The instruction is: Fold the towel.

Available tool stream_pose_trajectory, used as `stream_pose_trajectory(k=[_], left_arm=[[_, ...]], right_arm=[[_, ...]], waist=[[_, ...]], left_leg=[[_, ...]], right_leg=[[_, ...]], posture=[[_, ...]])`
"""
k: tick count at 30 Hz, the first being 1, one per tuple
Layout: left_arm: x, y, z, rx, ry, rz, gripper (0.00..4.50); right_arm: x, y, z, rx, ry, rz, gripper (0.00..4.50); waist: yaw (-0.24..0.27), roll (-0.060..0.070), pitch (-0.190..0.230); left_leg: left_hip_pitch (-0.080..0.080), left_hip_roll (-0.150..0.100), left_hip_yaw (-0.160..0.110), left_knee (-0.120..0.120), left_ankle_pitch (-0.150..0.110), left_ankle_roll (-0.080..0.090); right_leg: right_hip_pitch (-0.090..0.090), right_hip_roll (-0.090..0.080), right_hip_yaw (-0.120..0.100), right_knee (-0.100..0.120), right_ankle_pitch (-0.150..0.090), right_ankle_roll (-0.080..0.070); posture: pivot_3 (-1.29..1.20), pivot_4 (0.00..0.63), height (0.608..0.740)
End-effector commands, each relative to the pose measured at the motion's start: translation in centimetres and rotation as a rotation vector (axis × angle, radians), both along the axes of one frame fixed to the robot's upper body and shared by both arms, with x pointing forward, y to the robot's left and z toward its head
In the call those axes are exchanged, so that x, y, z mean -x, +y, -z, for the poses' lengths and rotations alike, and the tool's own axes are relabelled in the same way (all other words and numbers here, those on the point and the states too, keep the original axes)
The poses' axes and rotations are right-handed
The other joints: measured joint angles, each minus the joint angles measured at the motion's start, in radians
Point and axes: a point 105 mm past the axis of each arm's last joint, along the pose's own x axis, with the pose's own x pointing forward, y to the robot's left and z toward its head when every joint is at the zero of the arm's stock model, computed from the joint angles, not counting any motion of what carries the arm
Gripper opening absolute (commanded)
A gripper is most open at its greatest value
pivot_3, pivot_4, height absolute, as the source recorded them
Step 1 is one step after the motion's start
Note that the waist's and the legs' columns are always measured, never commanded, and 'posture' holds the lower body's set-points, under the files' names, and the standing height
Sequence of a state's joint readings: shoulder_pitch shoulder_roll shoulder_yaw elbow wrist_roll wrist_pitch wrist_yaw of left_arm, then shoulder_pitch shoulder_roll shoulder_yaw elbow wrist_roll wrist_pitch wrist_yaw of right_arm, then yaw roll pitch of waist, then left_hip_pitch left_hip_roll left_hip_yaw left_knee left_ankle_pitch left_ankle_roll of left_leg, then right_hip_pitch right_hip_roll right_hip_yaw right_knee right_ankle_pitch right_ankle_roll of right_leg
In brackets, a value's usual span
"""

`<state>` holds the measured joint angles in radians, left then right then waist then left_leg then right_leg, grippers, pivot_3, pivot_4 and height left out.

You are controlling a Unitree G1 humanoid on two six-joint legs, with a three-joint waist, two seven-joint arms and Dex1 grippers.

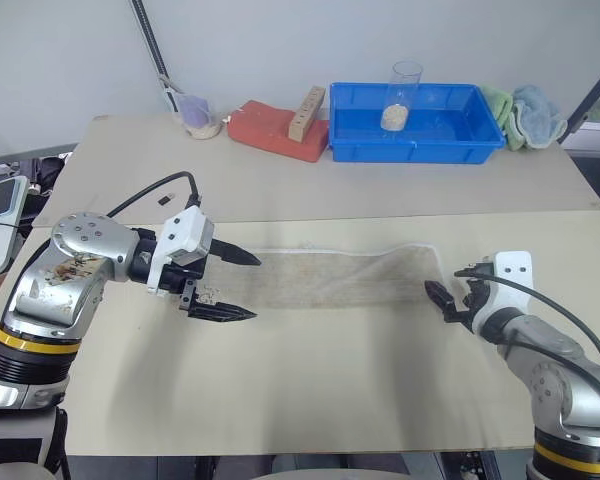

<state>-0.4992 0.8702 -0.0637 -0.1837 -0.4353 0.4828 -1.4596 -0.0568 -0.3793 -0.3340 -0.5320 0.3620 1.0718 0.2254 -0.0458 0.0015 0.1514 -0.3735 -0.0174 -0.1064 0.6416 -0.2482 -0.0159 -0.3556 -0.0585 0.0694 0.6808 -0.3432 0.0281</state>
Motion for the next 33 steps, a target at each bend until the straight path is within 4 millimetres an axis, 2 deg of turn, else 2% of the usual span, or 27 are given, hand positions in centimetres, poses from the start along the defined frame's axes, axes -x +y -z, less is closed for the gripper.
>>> stream_pose_trajectory(k=[1, 2, 5, 9, 11, 15, 17, 22, 25, 28, 30, 33], left_arm=[[-0.1, -0.2, -0.8, 0.011, -0.046, 0.015, 4.5], [-0.2, -0.2, -0.9, 0.013, -0.05, 0.014, 4.5], [-0.3, -0.1, -0.8, 0.013, -0.059, 0.009, 4.5], [-0.4, 0.0, -0.7, 0.01, -0.069, -0.002, 4.5], [-0.5, 0.1, -0.7, 0.01, -0.071, -0.009, 4.5], [-0.5, 0.2, -0.8, 0.021, -0.07, -0.03, 4.5], [-0.5, 0.2, -0.9, 0.03, -0.067, -0.039, 4.5], [-0.6, 0.1, -1.5, 0.063, -0.056, -0.059, 4.5], [-0.7, 0.0, -1.9, 0.081, -0.049, -0.067, 4.5], [-0.7, 0.0, -2.2, 0.09, -0.046, -0.07, 4.5], [-0.8, -0.2, -2.3, 0.092, -0.045, -0.07, 4.5], [-0.6, -0.4, -2.7, 0.104, -0.044, -0.066, 4.5]], right_arm=[[0.4, 0.1, -0.2, -0.014, 0.004, 0.019, 4.42], [0.4, 0.3, 0.1, -0.02, 0.019, 0.021, 4.42], [0.2, 0.8, 0.8, -0.006, 0.045, 0.016, 3.62], [-0.2, 1.2, 1.3, 0.001, 0.063, 0.034, 2.27], [-0.3, 1.2, 1.3, 0.0, 0.064, 0.038, 1.46], [-0.4, 1.1, 0.9, -0.021, 0.052, 0.055, 0.19], [-0.5, 0.2, 0.1, -0.017, 0.033, 0.074, 0.08], [-0.3, -3.7, -1.9, 0.014, -0.002, 0.135, 0.08], [-0.3, -5.5, -4.3, 0.034, -0.041, 0.107, 0.08], [-0.3, -4.6, -6.3, 0.048, -0.064, -0.024, 0.08], [-0.3, -2.1, -7.2, 0.029, -0.066, -0.17, 0.08], [0.3, 3.5, -7.9, 0.007, -0.062, -0.431, 0.08]], waist=[[0.0, 0.0, 0.0], [0.0, 0.0, 0.0], [0.001, 0.0, 0.0], [-0.002, 0.0, 0.0], [-0.003, 0.0, 0.0], [-0.003, 0.0, 0.0], [-0.001, 0.0, 0.0], [0.005, 0.0, 0.0], [0.005, 0.0, 0.0], [0.002, 0.0, 0.0], [-0.003, 0.0, 0.0], [-0.014, 0.0, 0.0]], left_leg=[[0.0, 0.0, 0.0, 0.0, 0.0, 0.0], [0.0, 0.0, 0.0, 0.0, 0.0, 0.0], [0.0, 0.0, 0.0, 0.0, 0.0, 0.0], [0.001, 0.0, 0.0, -0.001, 0.0, 0.0], [0.002, 0.001, 0.0, -0.001, 0.0, 0.0], [0.002, 0.001, 0.0, -0.001, 0.0, 0.0], [0.002, 0.001, 0.0, -0.001, 0.0, 0.0], [0.001, -0.001, 0.0, -0.001, 0.0, 0.0], [0.001, -0.001, 0.0, -0.001, 0.0, 0.0], [0.001, 0.0, 0.001, -0.001, 0.0, 0.0], [0.001, 0.001, 0.001, -0.001, 0.0, 0.0], [0.001, 0.002, 0.001, -0.002, 0.0, 0.0]], right_leg=[[0.0, 0.0, 0.0, 0.0, 0.0, 0.0], [0.0, 0.0, 0.0, 0.0, 0.0, 0.0], [0.0, 0.0, 0.0, 0.0, 0.0, 0.0], [0.001, 0.0, 0.0, 0.0, 0.0, 0.0], [0.001, 0.001, 0.0, 0.0, 0.0, 0.0], [0.001, 0.001, 0.0, 0.0, 0.0, 0.0], [0.001, 0.001, 0.0, 0.0, 0.0, 0.0], [0.001, 0.0, 0.0, -0.001, 0.0, 0.0], [0.001, -0.001, 0.0, -0.002, 0.0, 0.0], [0.002, 0.0, 0.0, -0.002, 0.0, 0.0], [0.002, 0.001, 0.0, -0.002, 0.0, 0.0], [0.002, 0.002, 0.001, -0.002, 0.0, 0.0]], posture=[[0.0, 0.15, 0.74], [0.0, 0.15, 0.74], [0.0, 0.15, 0.74], [0.0, 0.15, 0.74], [0.0, 0.15, 0.74], [0.0, 0.15, 0.74], [0.0, 0.15, 0.74], [0.0, 0.15, 0.74], [0.0, 0.15, 0.74], [0.0, 0.15, 0.74], [0.0, 0.15, 0.74], [0.0, 0.15, 0.74]])
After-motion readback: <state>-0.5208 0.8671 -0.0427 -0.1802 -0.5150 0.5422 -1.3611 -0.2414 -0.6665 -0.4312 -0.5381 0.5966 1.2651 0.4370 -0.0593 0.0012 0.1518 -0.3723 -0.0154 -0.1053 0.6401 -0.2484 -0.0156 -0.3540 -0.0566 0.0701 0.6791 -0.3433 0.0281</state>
